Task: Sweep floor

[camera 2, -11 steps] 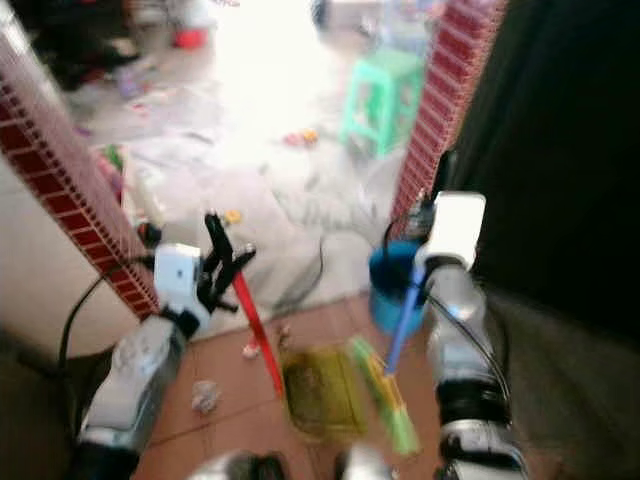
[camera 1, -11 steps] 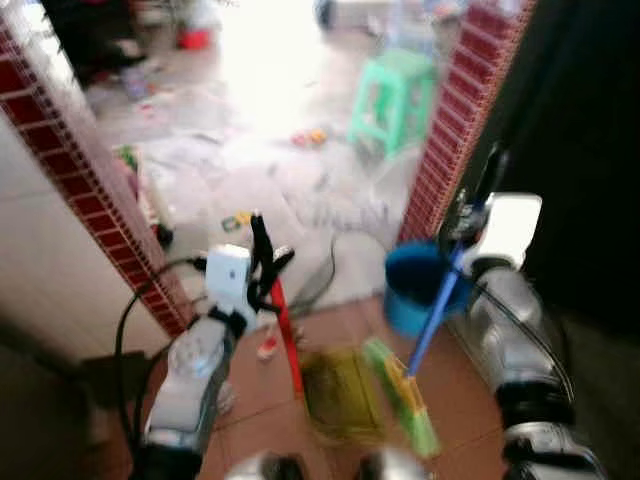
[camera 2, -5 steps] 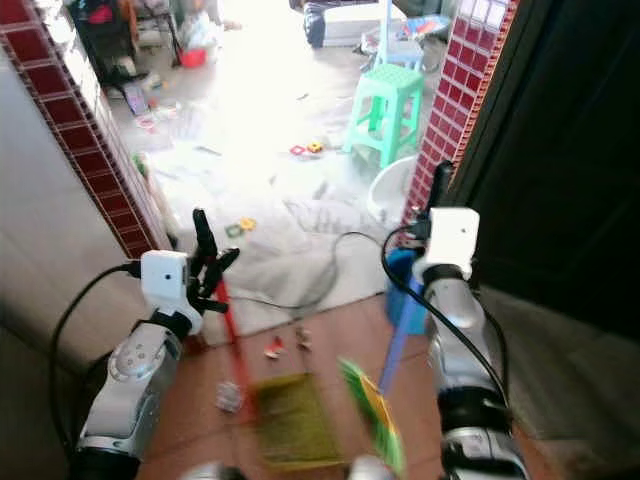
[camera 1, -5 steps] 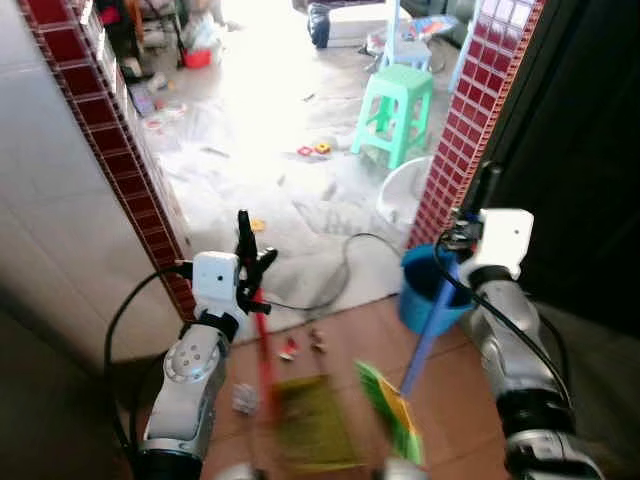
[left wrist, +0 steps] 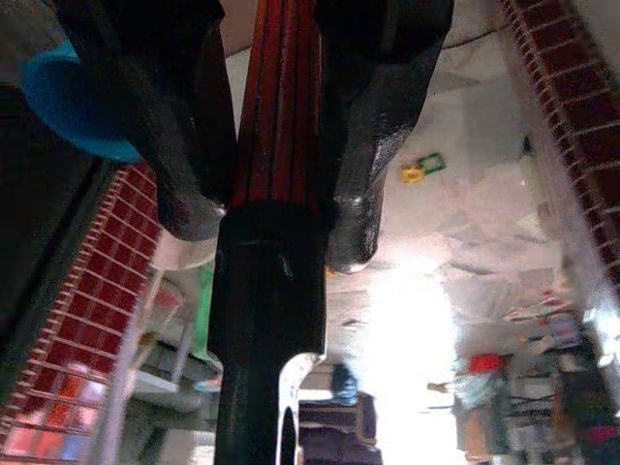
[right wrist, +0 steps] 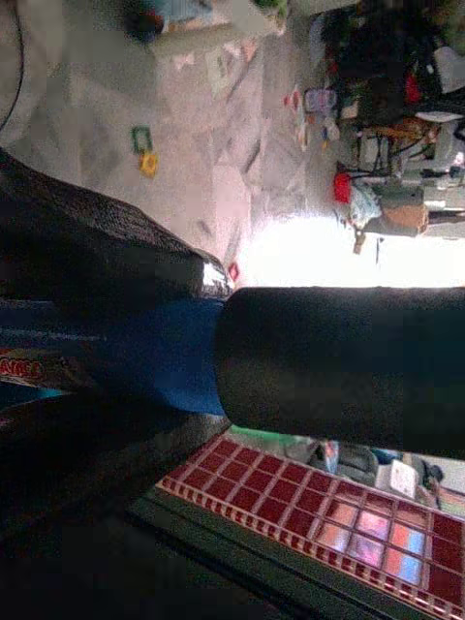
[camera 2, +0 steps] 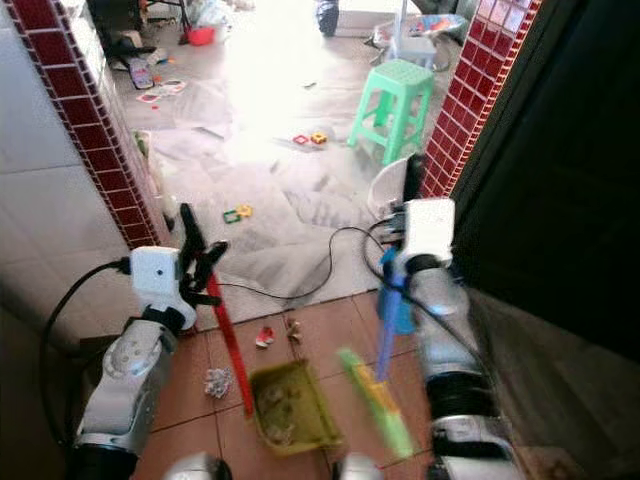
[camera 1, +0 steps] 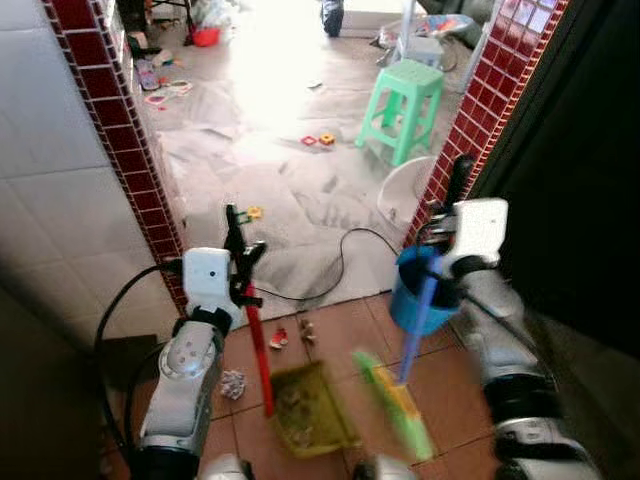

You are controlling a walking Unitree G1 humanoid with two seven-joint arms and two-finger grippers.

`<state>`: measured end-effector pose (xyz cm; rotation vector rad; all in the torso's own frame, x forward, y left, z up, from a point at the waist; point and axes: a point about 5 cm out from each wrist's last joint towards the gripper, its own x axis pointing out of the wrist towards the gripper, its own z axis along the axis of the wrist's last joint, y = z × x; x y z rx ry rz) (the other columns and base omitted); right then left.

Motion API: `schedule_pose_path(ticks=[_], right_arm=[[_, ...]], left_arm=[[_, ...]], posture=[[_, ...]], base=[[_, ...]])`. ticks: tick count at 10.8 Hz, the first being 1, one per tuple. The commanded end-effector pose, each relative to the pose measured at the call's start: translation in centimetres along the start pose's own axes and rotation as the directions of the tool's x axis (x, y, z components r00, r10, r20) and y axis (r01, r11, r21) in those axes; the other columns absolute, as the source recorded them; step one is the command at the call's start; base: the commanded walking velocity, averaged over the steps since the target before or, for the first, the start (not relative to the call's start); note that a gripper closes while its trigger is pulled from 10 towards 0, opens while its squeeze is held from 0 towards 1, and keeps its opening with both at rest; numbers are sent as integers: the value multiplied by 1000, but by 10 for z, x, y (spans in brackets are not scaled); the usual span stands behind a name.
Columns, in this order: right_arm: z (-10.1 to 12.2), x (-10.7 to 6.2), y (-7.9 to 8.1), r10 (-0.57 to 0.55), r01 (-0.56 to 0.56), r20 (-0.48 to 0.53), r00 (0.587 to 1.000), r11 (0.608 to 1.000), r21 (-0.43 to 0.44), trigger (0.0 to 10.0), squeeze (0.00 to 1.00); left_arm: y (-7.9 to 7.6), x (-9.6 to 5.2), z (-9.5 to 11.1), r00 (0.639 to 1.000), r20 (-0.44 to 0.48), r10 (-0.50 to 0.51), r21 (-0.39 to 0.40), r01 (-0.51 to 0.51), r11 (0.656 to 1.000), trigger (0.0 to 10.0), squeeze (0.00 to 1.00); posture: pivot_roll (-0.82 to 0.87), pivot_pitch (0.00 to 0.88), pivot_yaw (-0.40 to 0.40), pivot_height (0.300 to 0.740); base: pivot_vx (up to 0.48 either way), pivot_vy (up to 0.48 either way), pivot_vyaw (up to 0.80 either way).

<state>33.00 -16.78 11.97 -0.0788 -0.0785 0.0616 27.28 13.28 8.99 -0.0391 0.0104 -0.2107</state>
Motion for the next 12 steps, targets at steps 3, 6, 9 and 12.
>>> schedule_pose_path(ticks=[3,6,9,12], right_arm=[[12,4,-8,-50,51,67,997,999,-7,10000,0],[17,5,-17,-79,85,85,993,994,-66,10000,0],[5,-4,-18,-88,90,44,995,995,-52,10000,0],[5,-6,-18,-81,84,46,996,995,-62,10000,0]], left_arm=[[0,14,24,994,91,-58,31,55,998,10000,0],[5,17,30,993,107,-45,29,42,999,10000,0],[4,10,20,996,73,-47,18,45,999,10000,0],[2,12,20,996,72,-45,3,45,999,10000,0]], posture=[[-75,0,55,740],[-85,0,58,740],[-81,0,52,740],[-101,0,65,740]], base=[[0,-404,-379],[0,-399,0],[0,-369,0],[0,-356,0]])
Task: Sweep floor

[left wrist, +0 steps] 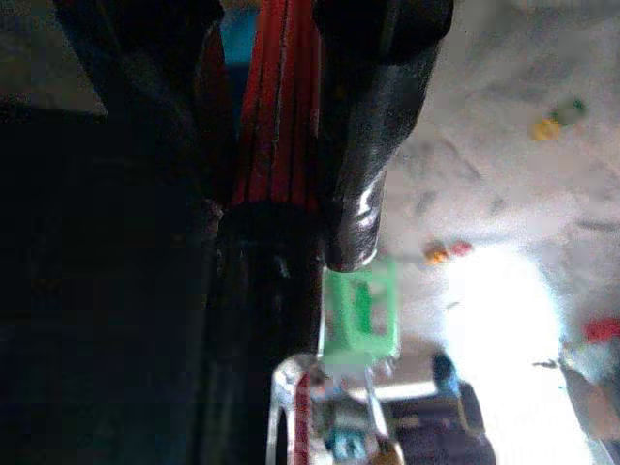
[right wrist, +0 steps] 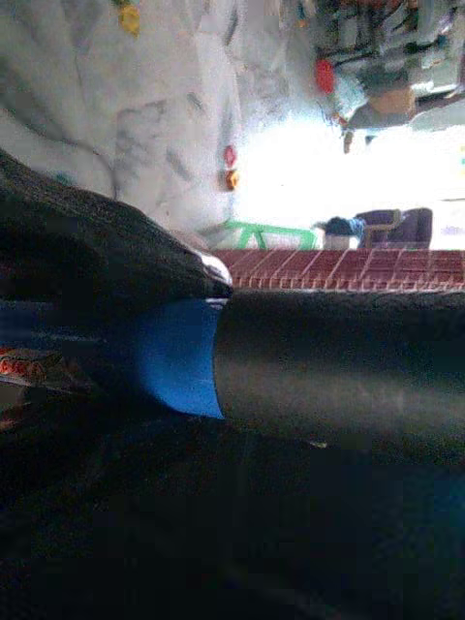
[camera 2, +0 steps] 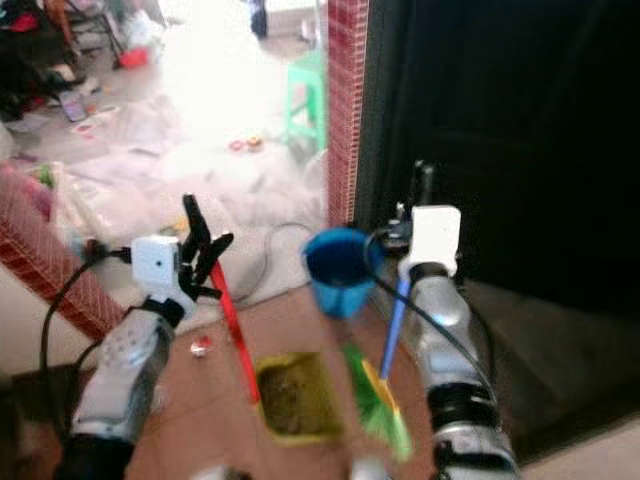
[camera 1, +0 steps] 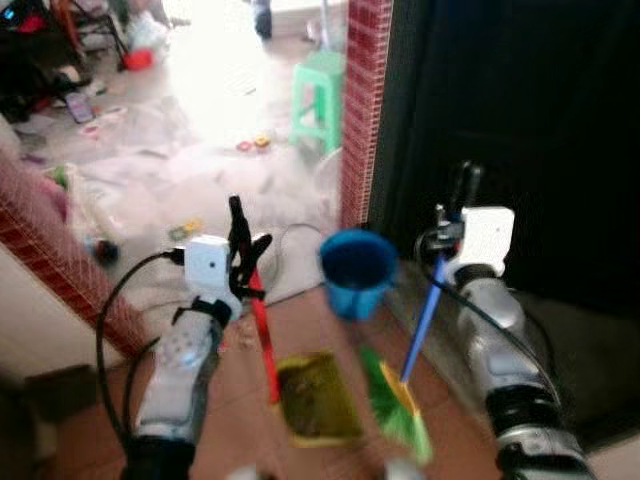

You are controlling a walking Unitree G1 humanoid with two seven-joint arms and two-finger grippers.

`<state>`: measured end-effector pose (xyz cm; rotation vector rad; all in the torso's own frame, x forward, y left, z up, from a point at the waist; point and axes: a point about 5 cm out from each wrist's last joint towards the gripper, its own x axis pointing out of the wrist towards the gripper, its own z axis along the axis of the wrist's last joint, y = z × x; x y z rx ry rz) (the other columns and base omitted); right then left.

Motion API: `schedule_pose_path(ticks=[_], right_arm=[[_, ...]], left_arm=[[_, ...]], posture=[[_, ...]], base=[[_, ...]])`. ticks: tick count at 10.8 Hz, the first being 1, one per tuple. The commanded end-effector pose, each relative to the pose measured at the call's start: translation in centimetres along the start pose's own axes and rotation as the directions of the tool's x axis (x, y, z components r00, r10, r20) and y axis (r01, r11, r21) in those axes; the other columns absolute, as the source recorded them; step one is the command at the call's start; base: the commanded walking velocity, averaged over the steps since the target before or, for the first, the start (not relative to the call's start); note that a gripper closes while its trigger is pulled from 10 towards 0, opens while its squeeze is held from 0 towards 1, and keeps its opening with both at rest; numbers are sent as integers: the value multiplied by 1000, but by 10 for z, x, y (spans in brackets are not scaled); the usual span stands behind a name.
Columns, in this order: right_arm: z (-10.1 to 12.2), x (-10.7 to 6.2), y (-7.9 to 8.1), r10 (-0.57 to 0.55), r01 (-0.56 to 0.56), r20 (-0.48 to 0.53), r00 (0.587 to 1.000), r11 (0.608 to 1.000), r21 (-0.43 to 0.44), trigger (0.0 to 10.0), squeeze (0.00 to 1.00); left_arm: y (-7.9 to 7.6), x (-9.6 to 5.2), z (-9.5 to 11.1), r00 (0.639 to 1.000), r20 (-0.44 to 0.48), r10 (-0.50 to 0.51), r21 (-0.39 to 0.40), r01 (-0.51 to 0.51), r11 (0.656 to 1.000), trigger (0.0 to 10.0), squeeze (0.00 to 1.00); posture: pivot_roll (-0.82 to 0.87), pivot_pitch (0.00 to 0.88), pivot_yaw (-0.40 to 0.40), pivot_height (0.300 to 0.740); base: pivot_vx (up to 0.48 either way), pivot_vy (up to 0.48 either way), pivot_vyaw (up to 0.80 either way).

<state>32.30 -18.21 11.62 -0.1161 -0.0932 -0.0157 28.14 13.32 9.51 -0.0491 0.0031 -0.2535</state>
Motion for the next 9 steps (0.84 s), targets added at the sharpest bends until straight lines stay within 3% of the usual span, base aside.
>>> schedule_pose_path(ticks=[1,3,5,9], right_arm=[[14,7,-5,-4,5,50,999,1000,-23,10000,0],[21,11,-9,-3,6,74,997,999,-36,10000,0],[27,9,-5,62,-53,119,991,995,-81,10000,0],[22,6,-2,143,-133,98,985,985,-109,10000,0]], left_arm=[[0,6,16,998,68,-4,8,4,1000,10000,0],[0,8,18,996,87,18,-20,-17,1000,10000,0],[10,10,30,982,146,118,-33,-114,993,10000,0],[27,3,45,950,221,219,-19,-221,975,10000,0]], posture=[[-104,0,69,740],[-109,0,67,740],[-99,0,39,740],[-77,0,6,740]], base=[[0,-349,0],[0,-148,0],[0,0,0],[0,0,0]])
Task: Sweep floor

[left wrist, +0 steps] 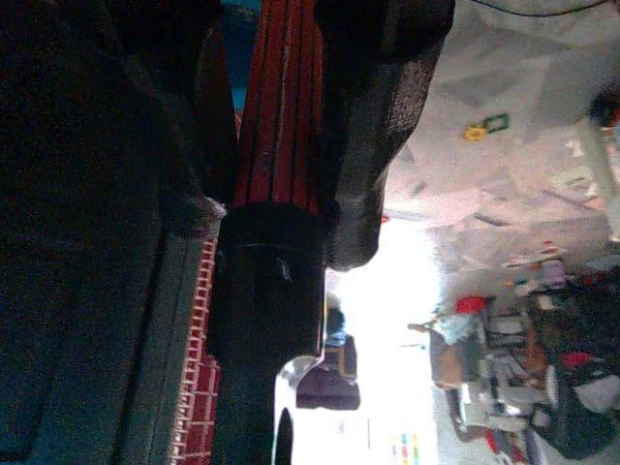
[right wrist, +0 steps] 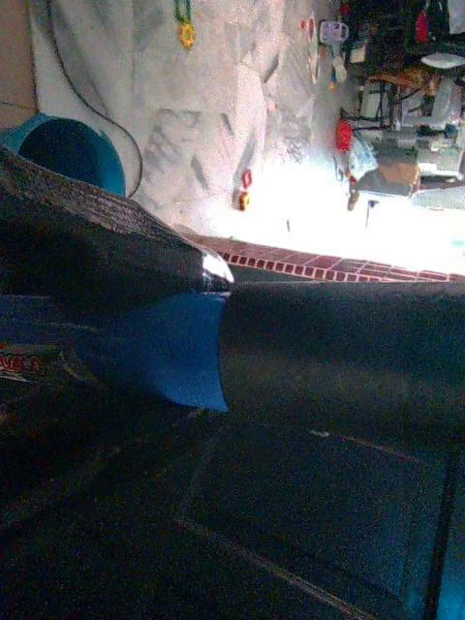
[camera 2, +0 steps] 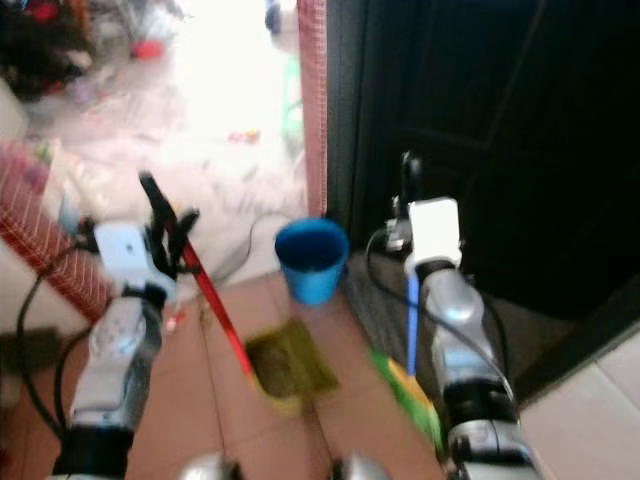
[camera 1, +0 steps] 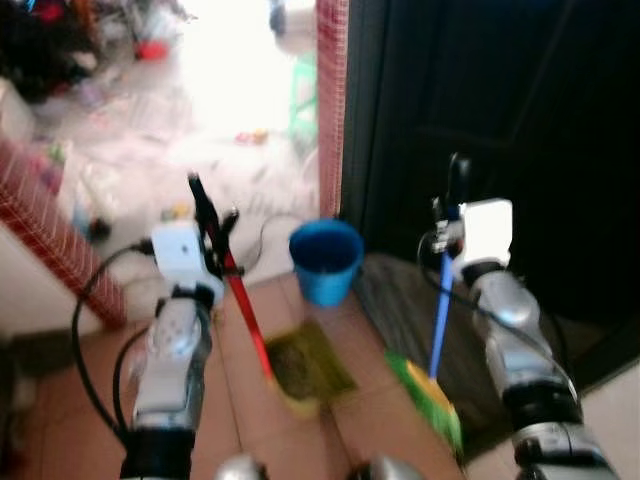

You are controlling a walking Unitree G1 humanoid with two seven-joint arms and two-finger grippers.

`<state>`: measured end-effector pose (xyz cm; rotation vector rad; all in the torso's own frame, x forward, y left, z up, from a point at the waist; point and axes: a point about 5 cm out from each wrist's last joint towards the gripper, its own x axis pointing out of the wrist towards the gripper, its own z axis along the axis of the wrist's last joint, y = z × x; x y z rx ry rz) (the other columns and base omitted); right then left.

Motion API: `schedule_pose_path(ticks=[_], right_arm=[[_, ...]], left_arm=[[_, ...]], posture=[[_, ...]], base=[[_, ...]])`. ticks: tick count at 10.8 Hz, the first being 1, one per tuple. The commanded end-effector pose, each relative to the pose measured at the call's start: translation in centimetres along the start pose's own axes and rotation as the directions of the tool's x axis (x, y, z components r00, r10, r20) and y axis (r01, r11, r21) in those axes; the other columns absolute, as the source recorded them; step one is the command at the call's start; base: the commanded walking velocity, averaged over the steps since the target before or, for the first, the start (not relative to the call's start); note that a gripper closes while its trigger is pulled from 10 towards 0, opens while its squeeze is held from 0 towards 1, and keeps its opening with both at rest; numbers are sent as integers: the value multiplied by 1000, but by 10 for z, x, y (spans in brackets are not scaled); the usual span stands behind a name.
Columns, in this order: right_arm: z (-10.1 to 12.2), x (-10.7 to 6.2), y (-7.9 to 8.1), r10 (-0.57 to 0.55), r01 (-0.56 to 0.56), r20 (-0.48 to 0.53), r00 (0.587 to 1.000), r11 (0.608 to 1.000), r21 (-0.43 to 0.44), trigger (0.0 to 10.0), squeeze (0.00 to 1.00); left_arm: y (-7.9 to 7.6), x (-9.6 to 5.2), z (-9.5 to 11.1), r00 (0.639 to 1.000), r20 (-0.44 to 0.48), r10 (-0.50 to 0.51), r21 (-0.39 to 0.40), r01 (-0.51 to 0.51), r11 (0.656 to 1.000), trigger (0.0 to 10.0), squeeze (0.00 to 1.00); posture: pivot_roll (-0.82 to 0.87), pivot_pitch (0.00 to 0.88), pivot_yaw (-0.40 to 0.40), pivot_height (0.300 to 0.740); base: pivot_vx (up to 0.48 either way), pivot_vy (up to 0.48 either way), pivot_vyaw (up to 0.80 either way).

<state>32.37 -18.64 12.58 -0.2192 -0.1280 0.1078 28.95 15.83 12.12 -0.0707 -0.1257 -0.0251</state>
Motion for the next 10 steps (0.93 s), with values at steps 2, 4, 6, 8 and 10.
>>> schedule_pose_path(ticks=[2,4,6,8,10], right_arm=[[9,1,6,9,-9,53,999,1000,0,10000,0],[6,-1,9,20,-20,43,999,1000,2,10000,0],[6,0,10,25,-24,42,999,1000,-5,10000,0],[7,3,8,20,-20,47,999,1000,-10,10000,0],[9,5,12,28,-27,56,998,1000,-9,10000,0]], left_arm=[[9,13,49,976,210,61,7,-64,998,10000,0],[14,21,81,943,316,101,-13,-103,995,10000,0],[20,24,99,925,359,124,-21,-125,992,10000,0],[28,24,115,901,405,156,-30,-157,987,10000,0],[28,31,129,884,443,148,-41,-145,989,10000,0]], posture=[[-76,0,5,740],[-77,0,-1,740],[-78,0,5,740],[-77,0,9,740],[-79,0,20,740]], base=[[0,0,0],[0,0,0],[0,0,0],[0,0,0],[0,0,0]])
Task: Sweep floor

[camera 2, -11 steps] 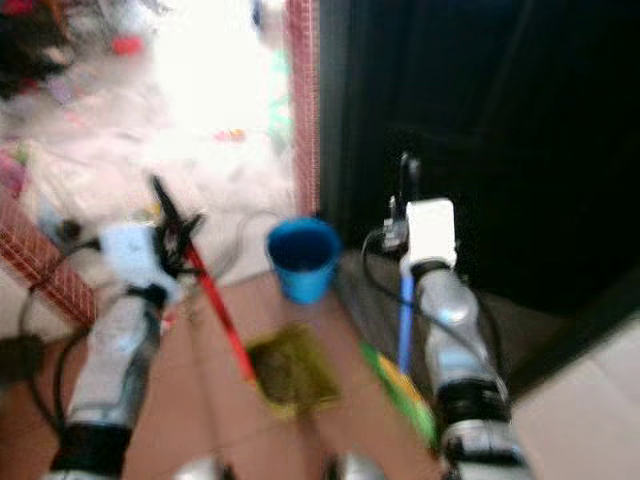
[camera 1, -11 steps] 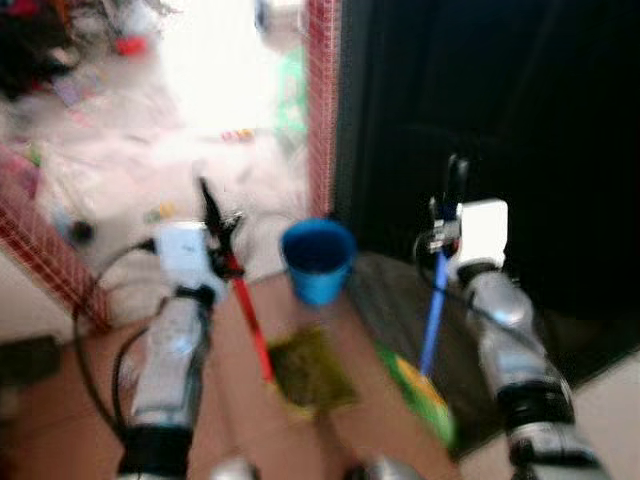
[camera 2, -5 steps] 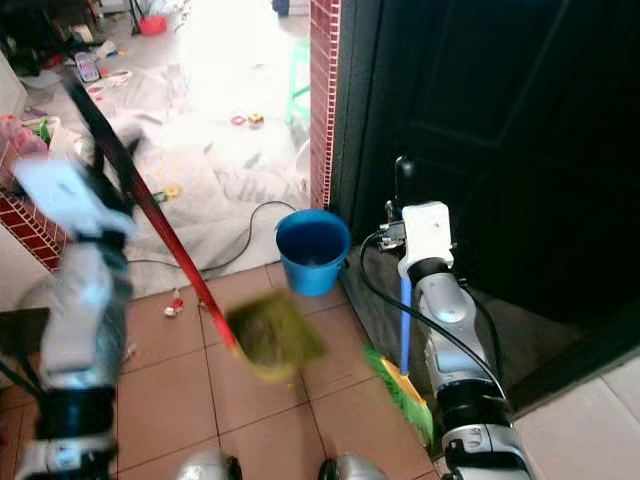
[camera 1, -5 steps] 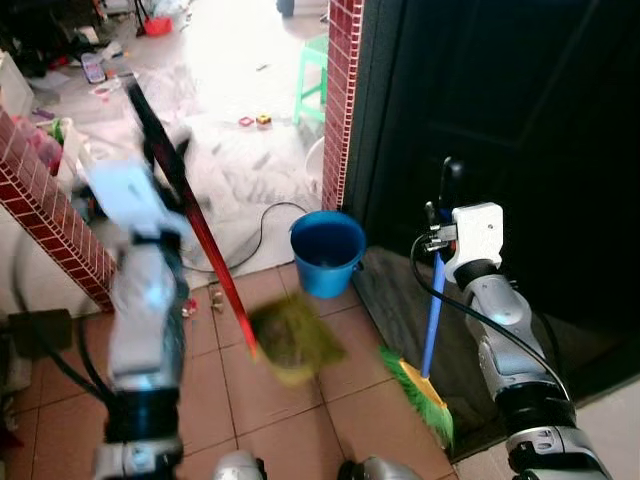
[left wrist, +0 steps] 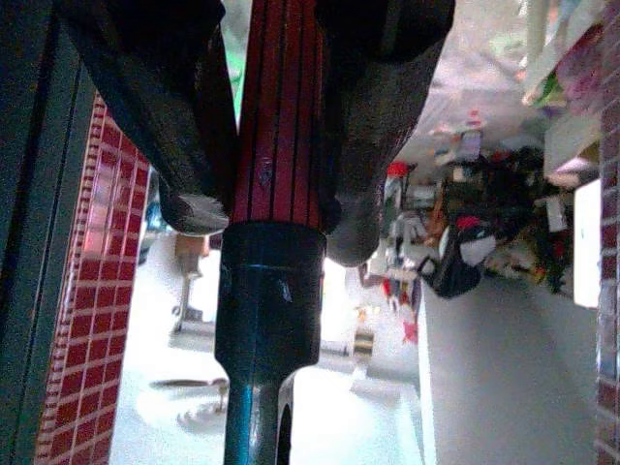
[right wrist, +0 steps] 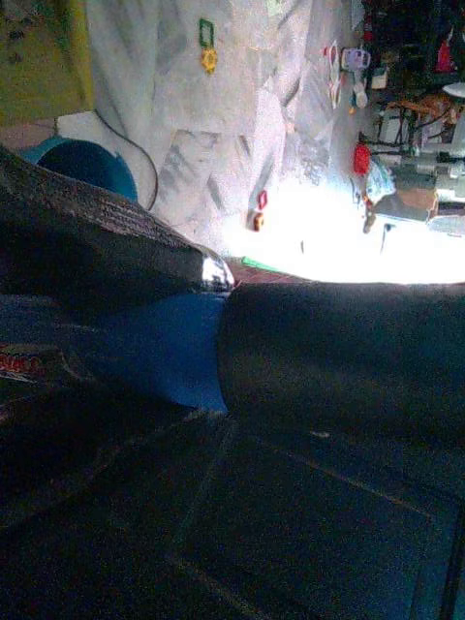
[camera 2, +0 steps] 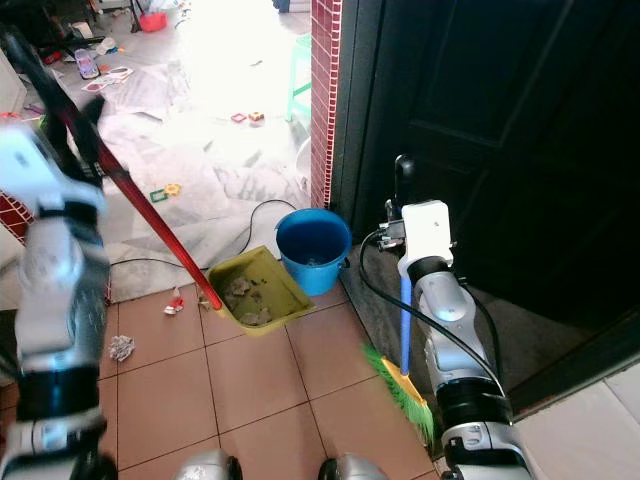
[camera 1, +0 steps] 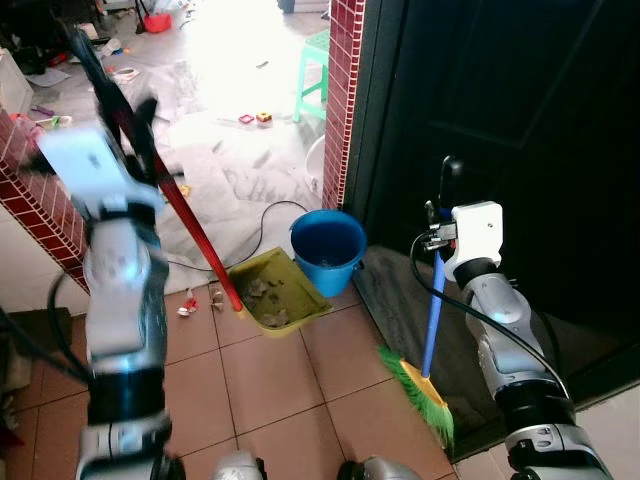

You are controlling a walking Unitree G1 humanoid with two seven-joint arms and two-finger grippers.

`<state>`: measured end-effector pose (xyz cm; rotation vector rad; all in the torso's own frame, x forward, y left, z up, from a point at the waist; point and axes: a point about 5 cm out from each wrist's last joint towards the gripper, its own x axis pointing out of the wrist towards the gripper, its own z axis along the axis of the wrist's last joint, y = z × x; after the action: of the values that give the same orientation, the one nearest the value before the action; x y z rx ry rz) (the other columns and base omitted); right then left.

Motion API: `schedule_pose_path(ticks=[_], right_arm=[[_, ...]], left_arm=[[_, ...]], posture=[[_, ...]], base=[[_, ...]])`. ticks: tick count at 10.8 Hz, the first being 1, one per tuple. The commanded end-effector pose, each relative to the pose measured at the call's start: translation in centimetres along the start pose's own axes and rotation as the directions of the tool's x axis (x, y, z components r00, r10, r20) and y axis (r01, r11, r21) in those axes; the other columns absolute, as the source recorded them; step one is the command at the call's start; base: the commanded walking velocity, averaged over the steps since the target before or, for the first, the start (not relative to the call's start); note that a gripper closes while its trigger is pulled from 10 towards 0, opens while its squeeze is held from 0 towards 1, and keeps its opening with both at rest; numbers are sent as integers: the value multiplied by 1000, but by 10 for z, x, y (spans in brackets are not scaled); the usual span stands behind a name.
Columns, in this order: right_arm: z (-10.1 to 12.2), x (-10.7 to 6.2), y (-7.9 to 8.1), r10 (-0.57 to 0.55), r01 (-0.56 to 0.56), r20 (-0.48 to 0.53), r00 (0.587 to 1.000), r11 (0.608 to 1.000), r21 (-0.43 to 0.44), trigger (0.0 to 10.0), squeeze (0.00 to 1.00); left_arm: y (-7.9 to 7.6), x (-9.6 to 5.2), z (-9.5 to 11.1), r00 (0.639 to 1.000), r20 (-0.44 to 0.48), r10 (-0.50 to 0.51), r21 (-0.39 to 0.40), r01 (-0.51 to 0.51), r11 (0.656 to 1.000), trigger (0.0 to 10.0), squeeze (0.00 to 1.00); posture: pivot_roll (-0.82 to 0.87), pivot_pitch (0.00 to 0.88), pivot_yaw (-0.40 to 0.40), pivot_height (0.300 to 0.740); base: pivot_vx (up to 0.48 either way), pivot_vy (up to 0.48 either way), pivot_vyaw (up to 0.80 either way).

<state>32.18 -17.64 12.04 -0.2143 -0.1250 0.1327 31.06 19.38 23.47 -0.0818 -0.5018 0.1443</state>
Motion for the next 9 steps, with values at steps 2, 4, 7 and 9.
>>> schedule_pose_path(ticks=[2,4,7,9], right_arm=[[12,5,3,5,-4,61,998,1000,-14,10000,0],[11,3,3,3,-2,60,998,1000,-15,10000,0],[11,3,2,-1,2,61,998,1000,-14,10000,0],[11,2,3,1,0,61,998,1000,-12,10000,0]], left_arm=[[-4,13,24,994,111,-3,-30,7,1000,10000,0],[-5,18,27,992,123,-8,-23,11,1000,10000,0],[-9,22,29,991,136,-16,-24,19,1000,10000,0],[-10,22,29,990,139,-15,-27,19,999,10000,0]], posture=[[-88,0,30,740],[-92,0,35,740],[-91,0,38,740],[-91,0,39,740]], base=[[448,0,0],[480,0,0],[480,0,0],[480,0,0]])
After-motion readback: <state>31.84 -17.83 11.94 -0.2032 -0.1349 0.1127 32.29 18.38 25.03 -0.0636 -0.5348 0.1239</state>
